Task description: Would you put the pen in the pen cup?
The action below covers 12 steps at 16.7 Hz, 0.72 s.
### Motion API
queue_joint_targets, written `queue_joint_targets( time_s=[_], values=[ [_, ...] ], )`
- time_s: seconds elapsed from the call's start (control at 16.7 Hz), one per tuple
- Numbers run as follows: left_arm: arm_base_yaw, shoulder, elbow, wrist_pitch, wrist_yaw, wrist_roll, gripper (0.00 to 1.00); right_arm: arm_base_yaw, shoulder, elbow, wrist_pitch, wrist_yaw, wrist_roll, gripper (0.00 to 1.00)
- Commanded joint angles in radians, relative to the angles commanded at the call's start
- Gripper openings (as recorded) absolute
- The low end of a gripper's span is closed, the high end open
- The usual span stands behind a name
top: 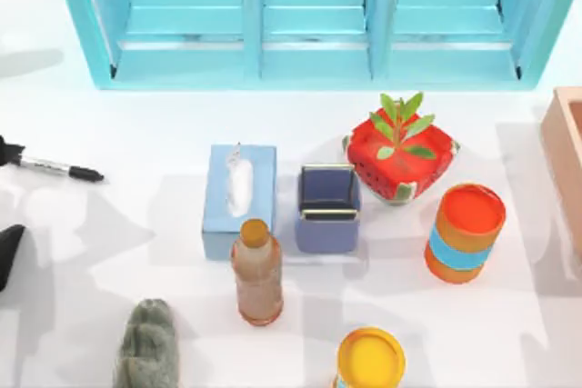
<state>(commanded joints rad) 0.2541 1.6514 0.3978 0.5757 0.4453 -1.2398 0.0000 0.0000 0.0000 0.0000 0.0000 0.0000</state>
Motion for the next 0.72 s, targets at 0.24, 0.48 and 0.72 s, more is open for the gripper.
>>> queue_joint_targets(
  time_s=[0.24, 0.48, 0.72],
  values=[
    [-0.023, 0.075, 0.05, 0.04, -0.018, -0.021, 1.0, 0.0, 0.0, 0.0, 0.0, 0.0, 0.0, 1.0],
    [-0.083, 0.294, 0.176, 0.142, -0.063, -0.057, 1.0, 0.0, 0.0, 0.0, 0.0, 0.0, 0.0, 1.0],
    [-0.133, 0.448, 0.269, 0.215, -0.1, -0.089, 1.0, 0.0, 0.0, 0.0, 0.0, 0.0, 0.0, 1.0]
  ],
)
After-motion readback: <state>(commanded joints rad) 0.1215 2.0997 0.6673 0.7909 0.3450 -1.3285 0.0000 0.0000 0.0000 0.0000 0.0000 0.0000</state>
